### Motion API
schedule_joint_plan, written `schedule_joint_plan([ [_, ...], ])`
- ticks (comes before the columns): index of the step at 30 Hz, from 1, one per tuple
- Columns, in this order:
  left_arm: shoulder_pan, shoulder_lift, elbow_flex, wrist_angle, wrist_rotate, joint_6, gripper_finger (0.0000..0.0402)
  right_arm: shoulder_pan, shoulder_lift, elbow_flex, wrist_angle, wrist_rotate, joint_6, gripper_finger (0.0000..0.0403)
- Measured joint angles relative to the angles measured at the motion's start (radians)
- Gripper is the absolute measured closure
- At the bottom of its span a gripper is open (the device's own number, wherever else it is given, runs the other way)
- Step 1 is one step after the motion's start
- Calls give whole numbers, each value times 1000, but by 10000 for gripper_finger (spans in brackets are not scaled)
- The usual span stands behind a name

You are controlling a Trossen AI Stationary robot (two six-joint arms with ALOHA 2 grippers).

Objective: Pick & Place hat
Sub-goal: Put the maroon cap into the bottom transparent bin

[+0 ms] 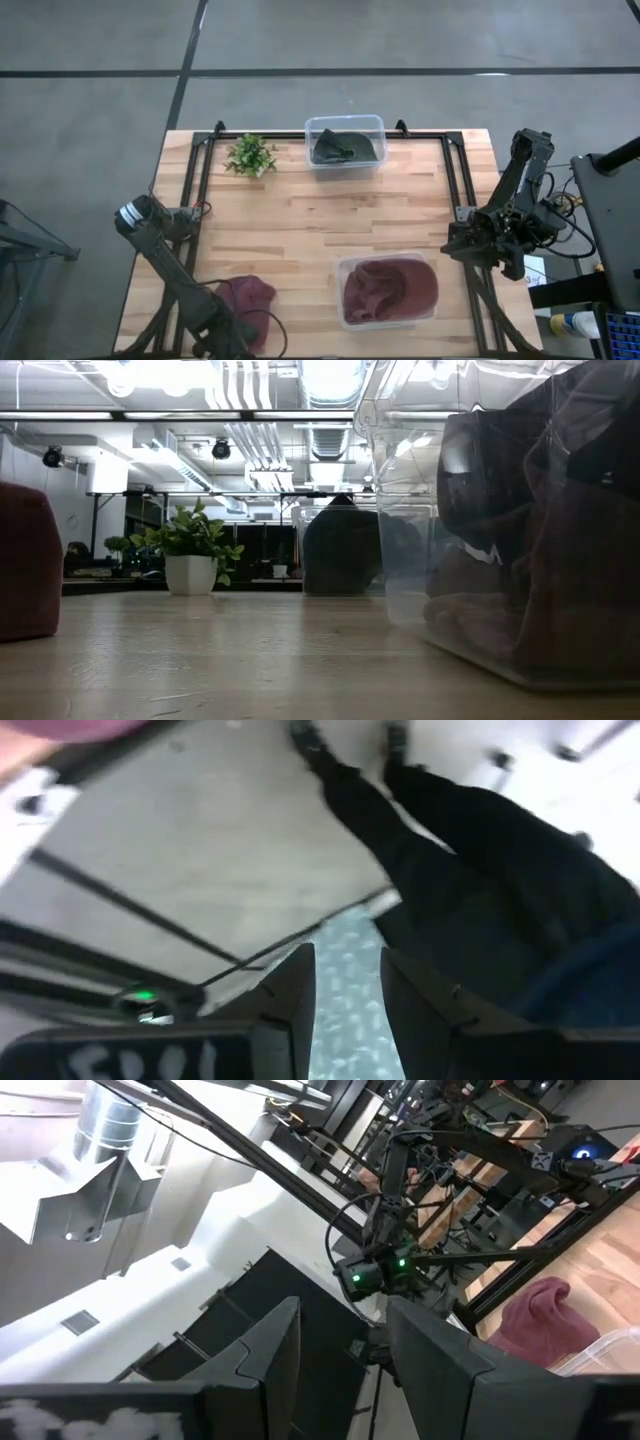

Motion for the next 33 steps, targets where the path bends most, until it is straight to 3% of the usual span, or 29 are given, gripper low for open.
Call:
schedule_joint_plan([
  [5,-2,6,-8,90,-78,0,251,0,0,0,0,0,-1,257],
  [13,-18,14,-6,89,-87,47,161,0,0,0,-1,0,-11,257],
  [22,-19,14,-7,-92,-128,147,154,0,0,0,-2,0,-7,257],
  [28,-19,14,8,-156,-103,146,154,0,0,0,-1,1,1,257],
  [33,-22,14,35,-37,-261,100,154,0,0,0,0,8,9,257],
])
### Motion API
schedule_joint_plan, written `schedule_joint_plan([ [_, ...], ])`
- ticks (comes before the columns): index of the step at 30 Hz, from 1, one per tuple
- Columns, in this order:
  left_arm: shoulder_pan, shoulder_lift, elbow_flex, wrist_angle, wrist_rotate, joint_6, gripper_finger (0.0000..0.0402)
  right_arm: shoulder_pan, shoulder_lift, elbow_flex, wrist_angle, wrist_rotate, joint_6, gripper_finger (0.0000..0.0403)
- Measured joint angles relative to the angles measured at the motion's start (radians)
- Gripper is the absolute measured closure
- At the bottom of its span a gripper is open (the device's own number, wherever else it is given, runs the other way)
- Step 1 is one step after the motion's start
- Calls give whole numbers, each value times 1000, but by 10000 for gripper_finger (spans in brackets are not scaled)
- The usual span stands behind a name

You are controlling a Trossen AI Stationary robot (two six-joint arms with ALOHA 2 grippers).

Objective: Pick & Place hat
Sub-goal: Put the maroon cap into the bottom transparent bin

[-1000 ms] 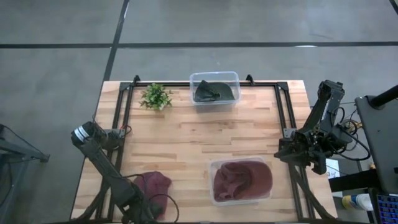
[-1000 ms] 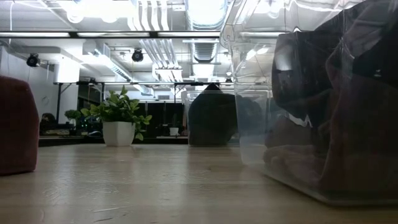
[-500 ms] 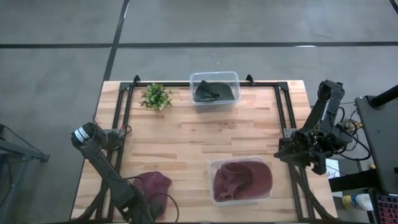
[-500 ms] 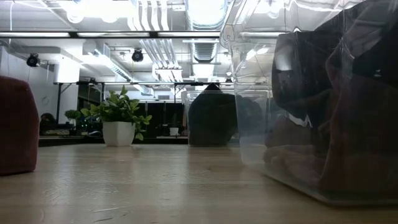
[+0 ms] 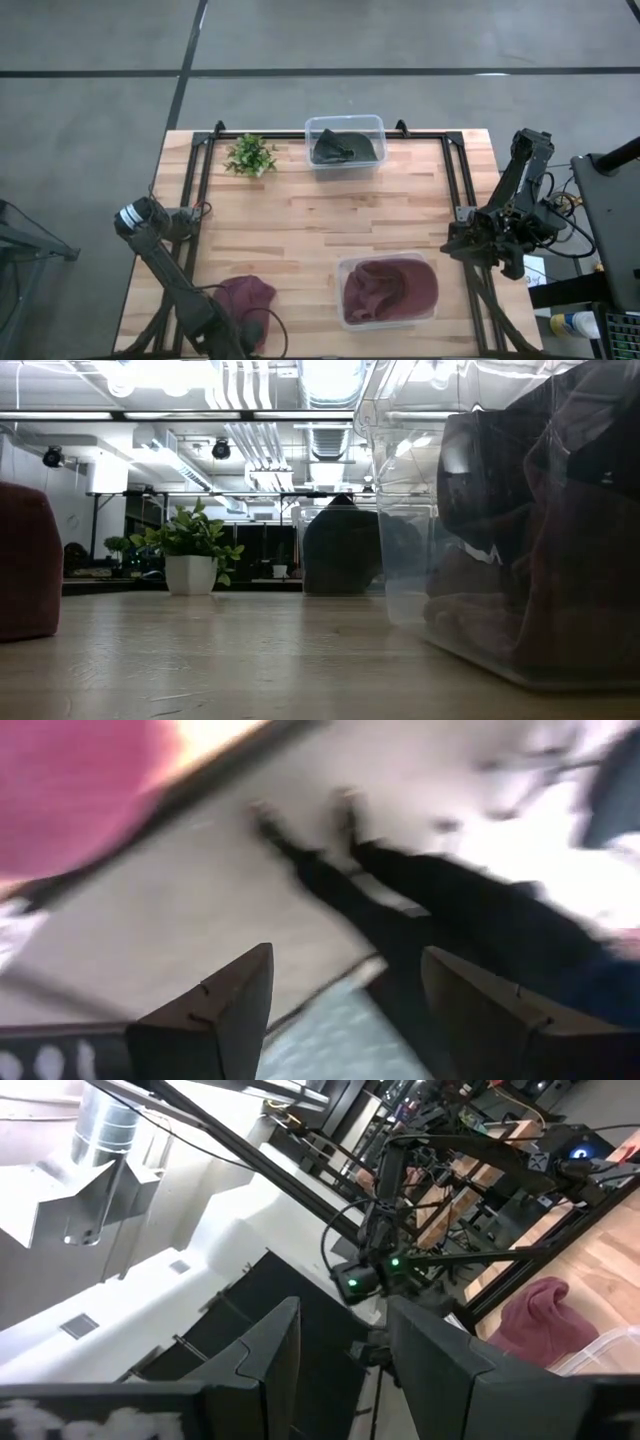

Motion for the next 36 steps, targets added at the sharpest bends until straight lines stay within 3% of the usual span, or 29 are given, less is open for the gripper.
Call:
schedule_joint_plan([
  [4,-8,0,4,258,-146,-31,154,0,-1,0,4,1,5,257],
  [8,-40,0,-8,478,-414,-44,154,0,-2,0,7,2,7,257],
  [17,-111,56,-10,603,-831,-135,154,0,-1,0,10,3,-7,257],
  [22,-121,109,-7,690,-1022,-88,154,0,-1,0,12,3,2,257],
  [33,-215,244,8,755,-1041,-77,154,0,-14,0,62,3,-5,257],
  [36,-244,304,26,860,-1115,-74,154,0,-15,0,77,3,-7,257],
])
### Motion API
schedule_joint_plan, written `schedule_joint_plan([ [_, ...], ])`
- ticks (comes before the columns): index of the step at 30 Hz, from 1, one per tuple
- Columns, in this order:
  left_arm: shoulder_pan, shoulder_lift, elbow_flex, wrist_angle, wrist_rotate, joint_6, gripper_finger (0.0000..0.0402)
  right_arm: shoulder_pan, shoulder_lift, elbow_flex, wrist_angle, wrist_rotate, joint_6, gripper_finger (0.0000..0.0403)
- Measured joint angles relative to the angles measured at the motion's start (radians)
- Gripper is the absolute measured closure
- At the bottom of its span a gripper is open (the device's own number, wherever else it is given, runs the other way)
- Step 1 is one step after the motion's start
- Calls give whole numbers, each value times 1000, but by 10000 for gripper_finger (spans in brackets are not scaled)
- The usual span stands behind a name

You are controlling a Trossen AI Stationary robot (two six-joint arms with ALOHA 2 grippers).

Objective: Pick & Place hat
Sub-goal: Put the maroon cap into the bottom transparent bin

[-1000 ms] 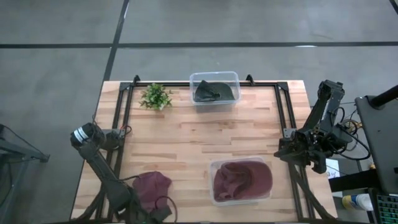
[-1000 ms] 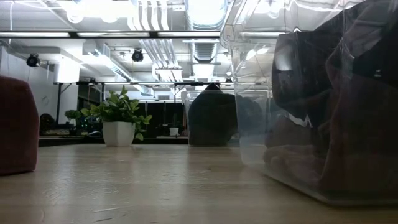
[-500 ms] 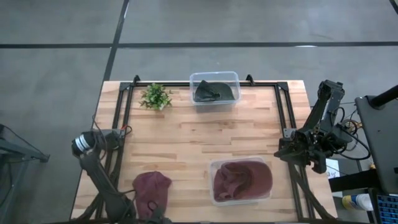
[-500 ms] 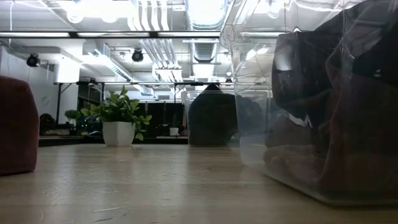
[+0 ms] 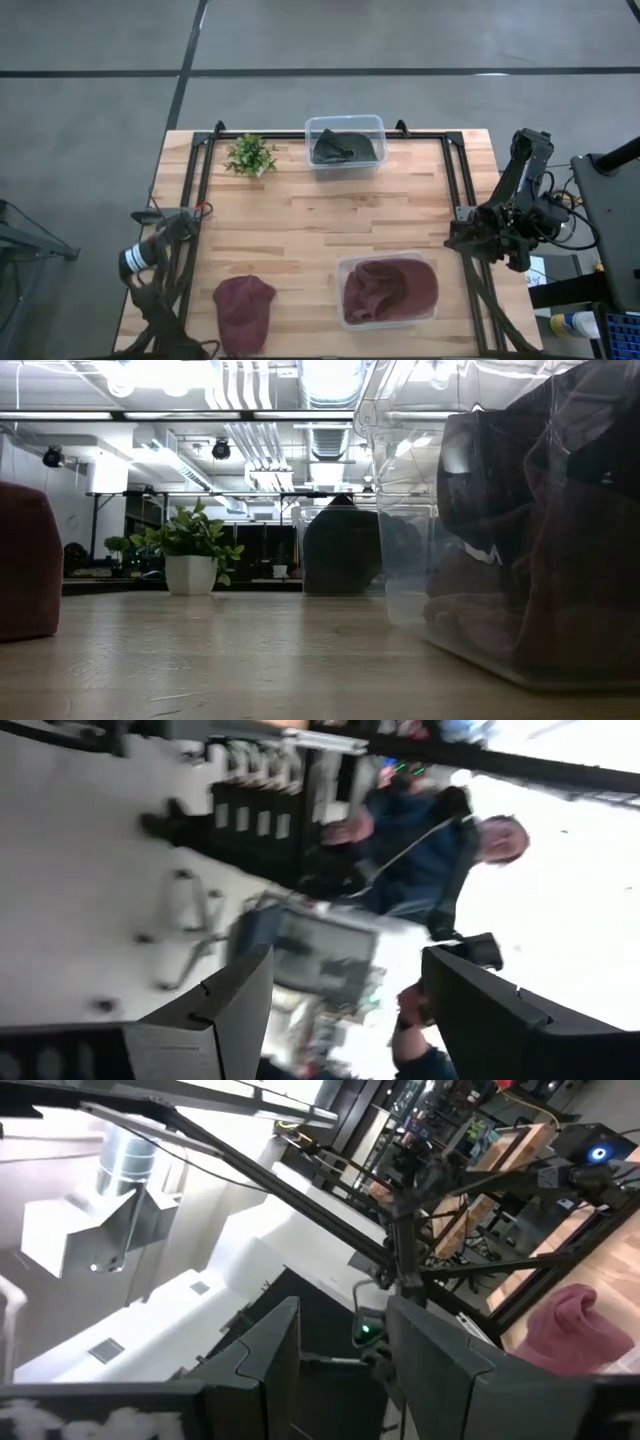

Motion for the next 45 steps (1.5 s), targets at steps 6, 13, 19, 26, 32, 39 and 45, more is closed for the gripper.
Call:
schedule_joint_plan([
  [6,-24,129,76,164,-172,74,154,0,0,0,6,0,-10,257],
  [13,-25,212,98,189,-228,65,154,0,0,0,8,22,-13,257],
  [19,-16,172,66,198,-279,136,154,0,0,0,9,24,-13,257],
  [26,67,-60,62,-8,-155,503,154,-2,-1,0,8,27,-16,257],
  [32,132,-307,109,-483,-4,610,154,-10,-6,0,0,73,-16,257],
  [39,186,-479,164,-865,174,657,154,-10,-3,0,-3,75,-13,257],
  [45,193,-572,182,-836,156,722,154,-10,-3,0,-3,75,-12,257],
])
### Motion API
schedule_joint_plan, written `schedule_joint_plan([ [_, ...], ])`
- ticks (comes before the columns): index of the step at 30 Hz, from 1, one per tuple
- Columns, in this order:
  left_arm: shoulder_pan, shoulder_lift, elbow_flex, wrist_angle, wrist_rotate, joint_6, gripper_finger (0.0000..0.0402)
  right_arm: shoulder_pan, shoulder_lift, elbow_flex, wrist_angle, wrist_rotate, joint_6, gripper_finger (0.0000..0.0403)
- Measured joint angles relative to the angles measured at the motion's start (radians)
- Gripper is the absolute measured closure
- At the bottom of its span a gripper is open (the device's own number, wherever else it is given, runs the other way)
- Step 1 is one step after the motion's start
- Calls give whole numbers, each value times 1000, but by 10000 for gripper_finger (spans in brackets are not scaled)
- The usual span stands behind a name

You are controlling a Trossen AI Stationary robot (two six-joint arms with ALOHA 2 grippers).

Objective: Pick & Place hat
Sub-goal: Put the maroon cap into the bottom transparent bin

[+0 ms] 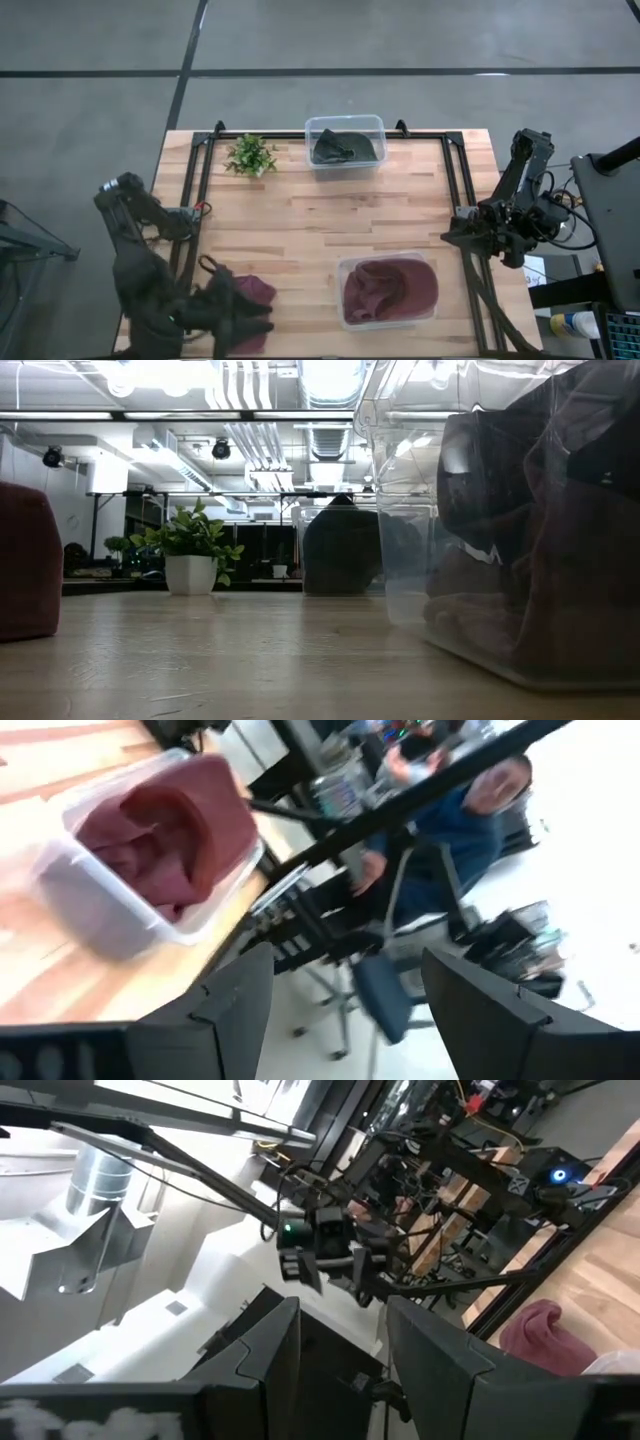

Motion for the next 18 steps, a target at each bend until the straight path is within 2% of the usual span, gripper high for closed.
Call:
schedule_joint_plan([
  [10,0,-111,-4,8,-7,-79,154,0,0,0,0,0,0,257],
  [18,-1,-144,-4,-30,-7,0,154,0,0,0,0,0,0,257],
])
